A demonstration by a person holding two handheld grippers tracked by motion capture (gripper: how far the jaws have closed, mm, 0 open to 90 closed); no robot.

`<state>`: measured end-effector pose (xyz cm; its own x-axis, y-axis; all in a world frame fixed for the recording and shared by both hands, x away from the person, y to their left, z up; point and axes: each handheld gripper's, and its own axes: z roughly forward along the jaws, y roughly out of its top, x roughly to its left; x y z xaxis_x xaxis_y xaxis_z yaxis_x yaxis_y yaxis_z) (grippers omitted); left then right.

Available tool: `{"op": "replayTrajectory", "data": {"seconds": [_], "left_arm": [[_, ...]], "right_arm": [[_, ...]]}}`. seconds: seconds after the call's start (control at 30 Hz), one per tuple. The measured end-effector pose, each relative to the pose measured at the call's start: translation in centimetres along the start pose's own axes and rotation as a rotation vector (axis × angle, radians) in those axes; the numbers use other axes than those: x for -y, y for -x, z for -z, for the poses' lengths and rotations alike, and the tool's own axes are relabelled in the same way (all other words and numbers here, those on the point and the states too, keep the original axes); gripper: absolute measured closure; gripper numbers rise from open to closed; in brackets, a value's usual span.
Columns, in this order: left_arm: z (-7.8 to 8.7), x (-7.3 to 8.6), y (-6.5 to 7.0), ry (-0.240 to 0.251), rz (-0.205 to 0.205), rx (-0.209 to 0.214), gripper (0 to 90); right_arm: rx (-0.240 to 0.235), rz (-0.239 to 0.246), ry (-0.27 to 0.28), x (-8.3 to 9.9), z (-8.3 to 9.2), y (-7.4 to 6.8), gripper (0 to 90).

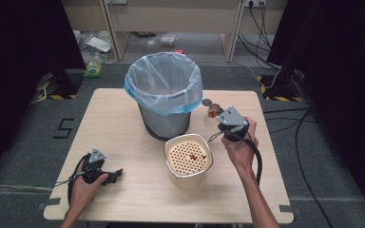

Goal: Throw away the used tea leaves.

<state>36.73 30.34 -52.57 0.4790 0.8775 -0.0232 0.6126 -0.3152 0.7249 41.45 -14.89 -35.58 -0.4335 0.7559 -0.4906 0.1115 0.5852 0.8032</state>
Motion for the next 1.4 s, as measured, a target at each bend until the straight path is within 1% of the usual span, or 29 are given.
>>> {"op": "replayTrajectory", "data": {"seconds": [0.13,0.17,0.2,0.3,0.37,0.53,0.6,0.63,0.67,0.7,0.73,0.8,0.83,0.87,0.9,0.93,0.97,1.0,1.03,1.07,1.1,1.13,1.17,1.2,1.23,1.27,1.3,1.37,1.4], "left_arm": [[0.0,0.0,0.0,0.0,0.0,0.0,0.0],[0.0,0.0,0.0,0.0,0.0,0.0,0.0],[0.0,0.0,0.0,0.0,-0.001,0.0,0.0],[0.0,0.0,0.0,0.0,-0.001,0.0,0.0],[0.0,0.0,0.0,0.0,-0.001,0.0,0.0],[0.0,0.0,0.0,0.0,-0.001,-0.001,0.0],[0.0,0.0,0.0,0.001,-0.001,-0.001,0.0],[0.0,0.0,0.0,0.001,-0.002,-0.001,0.0],[0.0,0.0,0.0,0.001,-0.002,-0.002,0.0],[0.0,0.0,0.0,0.001,-0.003,-0.003,0.0],[0.0,0.0,0.0,0.001,-0.005,-0.002,0.0],[0.0,0.0,0.0,0.001,-0.005,-0.003,0.0],[0.0,0.0,0.0,0.001,-0.005,-0.003,0.0],[0.0,0.0,0.0,0.001,-0.003,-0.003,0.0],[0.0,0.0,0.0,0.0,-0.004,-0.003,0.0],[0.0,0.0,0.0,0.001,-0.004,-0.003,0.0],[0.0,0.0,0.0,0.001,-0.005,-0.003,0.0],[0.0,0.0,0.0,0.001,-0.003,-0.002,0.0],[0.0,0.0,0.0,0.001,-0.002,-0.002,0.0],[0.0,0.0,0.0,0.001,-0.002,-0.002,0.0],[0.0,0.0,0.0,0.001,-0.002,-0.002,0.0],[0.0,0.0,0.0,0.001,-0.002,-0.002,0.0],[0.0,0.0,0.0,0.001,-0.002,-0.002,0.0],[0.0,0.0,0.0,0.001,-0.003,-0.002,0.0],[0.0,0.0,0.0,0.001,-0.002,-0.002,0.0],[0.0,0.0,0.0,0.001,-0.002,-0.002,0.0],[0.0,0.0,0.0,0.001,-0.003,-0.002,0.0],[0.0,0.0,0.0,0.001,-0.002,-0.002,0.0],[0.0,0.0,0.0,0.001,-0.002,-0.002,0.0]], "right_arm": [[0.019,0.034,0.039,0.0,0.9,-1.2,86.6],[0.019,0.034,0.039,0.0,0.9,-1.2,86.6],[0.03,0.059,0.061,0.0,1.3,-1.9,86.6],[0.038,0.082,0.088,0.0,1.8,-2.9,86.5],[0.054,0.112,0.105,0.1,2.0,-3.5,86.6],[0.13,0.22,0.172,-0.1,3.1,-5.0,86.7],[0.176,0.294,0.197,-0.3,3.5,-5.8,86.9],[0.188,0.325,0.208,-0.4,3.6,-6.1,86.9],[0.194,0.344,0.218,-0.4,3.7,-6.4,86.9],[0.206,0.357,0.227,-0.3,3.8,-6.7,86.9],[0.22,0.381,0.236,-0.3,3.9,-7.0,86.9],[0.257,0.446,0.243,-0.3,4.0,-7.5,87.0],[0.269,0.467,0.254,-0.3,4.0,-7.6,87.0],[0.281,0.494,0.252,-0.1,3.7,-7.4,87.1],[0.284,0.492,0.235,0.1,3.2,-7.2,87.1],[0.281,0.477,0.232,0.3,3.1,-7.0,87.1],[0.288,0.475,0.247,0.3,3.3,-7.2,87.2],[0.293,0.5,0.257,0.3,3.4,-7.6,87.2],[0.303,0.536,0.259,0.3,3.6,-8.1,87.2],[0.316,0.571,0.272,0.4,3.7,-8.4,87.3],[0.334,0.596,0.277,0.5,3.7,-8.7,87.3],[0.342,0.599,0.276,0.6,3.8,-8.8,87.3],[0.354,0.619,0.286,0.8,3.8,-9.0,87.3],[0.361,0.635,0.28,0.9,3.6,-9.1,87.4],[0.357,0.621,0.274,1.0,3.6,-9.1,87.3],[0.361,0.625,0.283,1.1,3.7,-9.2,87.4],[0.371,0.651,0.288,1.2,3.7,-9.4,87.4],[0.4,0.664,0.308,1.2,4.0,-9.6,87.5],[0.411,0.68,0.319,1.1,4.0,-9.6,87.5]]}}
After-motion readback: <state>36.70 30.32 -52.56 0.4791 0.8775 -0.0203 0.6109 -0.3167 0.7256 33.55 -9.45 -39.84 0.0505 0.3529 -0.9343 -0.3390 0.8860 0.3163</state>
